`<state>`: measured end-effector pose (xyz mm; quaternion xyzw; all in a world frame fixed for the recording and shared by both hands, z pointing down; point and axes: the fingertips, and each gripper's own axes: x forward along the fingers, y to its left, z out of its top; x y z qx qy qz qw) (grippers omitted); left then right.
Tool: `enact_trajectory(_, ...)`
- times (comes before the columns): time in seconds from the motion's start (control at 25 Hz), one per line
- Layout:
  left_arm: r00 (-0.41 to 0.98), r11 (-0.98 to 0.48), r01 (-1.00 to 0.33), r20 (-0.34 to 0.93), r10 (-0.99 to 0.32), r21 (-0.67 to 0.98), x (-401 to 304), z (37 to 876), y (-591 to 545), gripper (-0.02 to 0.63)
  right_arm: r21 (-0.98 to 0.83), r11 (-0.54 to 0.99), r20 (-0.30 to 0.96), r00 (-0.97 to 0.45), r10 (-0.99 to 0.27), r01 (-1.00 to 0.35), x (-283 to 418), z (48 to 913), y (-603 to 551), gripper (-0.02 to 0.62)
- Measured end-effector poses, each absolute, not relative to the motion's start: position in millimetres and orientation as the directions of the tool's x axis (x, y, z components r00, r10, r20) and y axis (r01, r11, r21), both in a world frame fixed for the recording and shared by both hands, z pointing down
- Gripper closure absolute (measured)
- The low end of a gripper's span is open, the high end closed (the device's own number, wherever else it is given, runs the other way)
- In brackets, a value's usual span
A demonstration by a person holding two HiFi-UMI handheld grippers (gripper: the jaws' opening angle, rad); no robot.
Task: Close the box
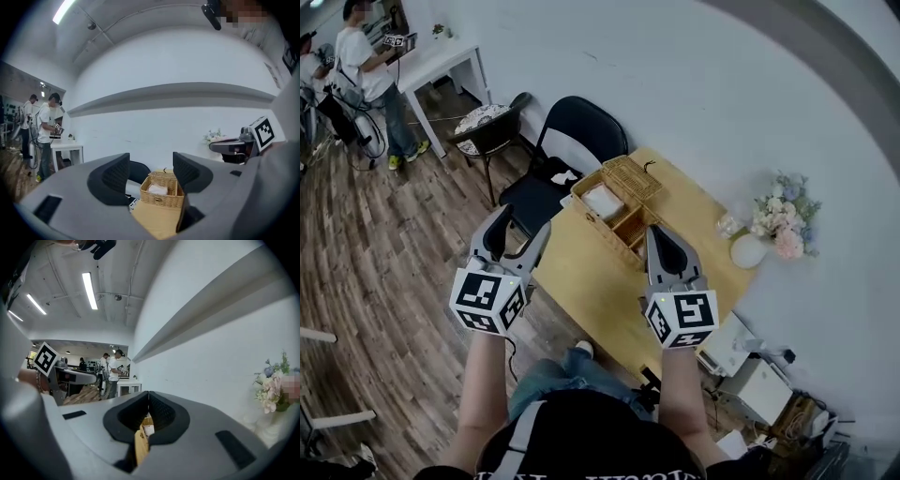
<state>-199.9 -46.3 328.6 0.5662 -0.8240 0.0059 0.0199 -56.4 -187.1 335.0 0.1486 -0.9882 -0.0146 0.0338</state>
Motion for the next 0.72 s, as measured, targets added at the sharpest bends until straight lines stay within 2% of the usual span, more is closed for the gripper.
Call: enact_trajectory(0.72,-0.057,0.059,-0.998,0.076,-0.995,0.036,-221.3,351.4,-194.9,0.33,0.052,0.754,0.134,-0.743,-0.656,-0.655,17.2,364.2,-266.9,0.58)
